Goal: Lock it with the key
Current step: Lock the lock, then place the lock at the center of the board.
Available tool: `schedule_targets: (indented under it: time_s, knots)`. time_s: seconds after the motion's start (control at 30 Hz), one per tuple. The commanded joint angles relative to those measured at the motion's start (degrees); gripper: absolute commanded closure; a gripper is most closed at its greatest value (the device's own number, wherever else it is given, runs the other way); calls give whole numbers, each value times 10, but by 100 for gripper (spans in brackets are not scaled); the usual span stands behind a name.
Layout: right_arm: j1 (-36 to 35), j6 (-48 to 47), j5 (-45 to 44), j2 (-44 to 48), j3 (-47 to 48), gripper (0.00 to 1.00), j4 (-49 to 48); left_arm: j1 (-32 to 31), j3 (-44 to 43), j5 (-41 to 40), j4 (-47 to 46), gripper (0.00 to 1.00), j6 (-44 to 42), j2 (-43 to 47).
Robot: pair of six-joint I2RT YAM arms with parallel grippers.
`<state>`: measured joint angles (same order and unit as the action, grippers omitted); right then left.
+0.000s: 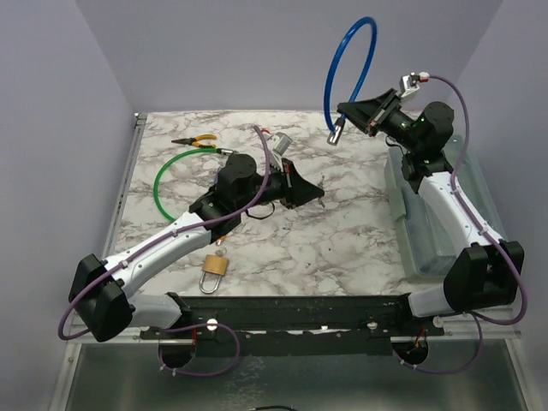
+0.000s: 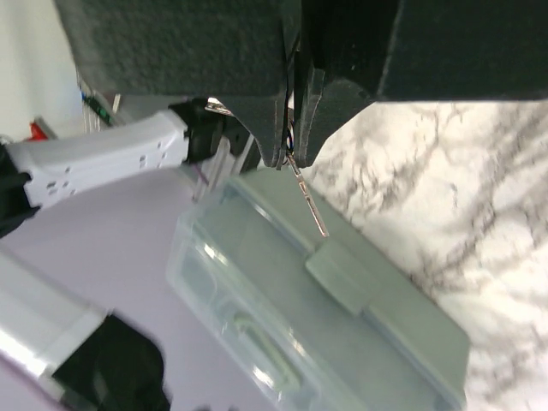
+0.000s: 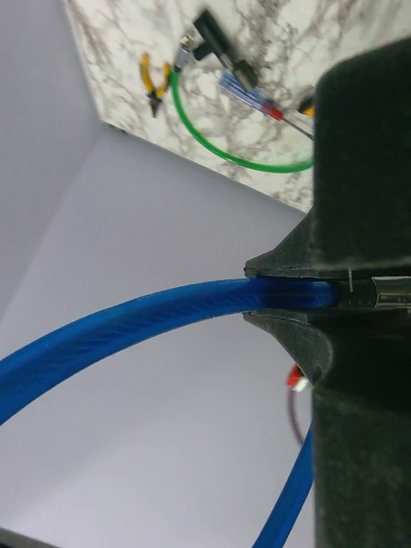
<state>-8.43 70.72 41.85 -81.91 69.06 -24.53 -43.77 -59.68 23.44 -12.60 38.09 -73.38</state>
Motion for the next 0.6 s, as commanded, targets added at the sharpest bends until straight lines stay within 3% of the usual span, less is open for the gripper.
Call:
schedule_targets:
  time_s: [0.0, 0.3, 0.57]
  knots:
    - [21, 9, -63, 1, 33, 99, -53, -31, 13, -33, 97, 100, -35, 15]
    - [23, -9, -53, 0, 33, 99, -51, -31, 20, -43, 101, 100, -46, 26]
    - [23, -159, -65, -6, 50, 100, 123, 35, 32, -36, 96, 100, -24, 42]
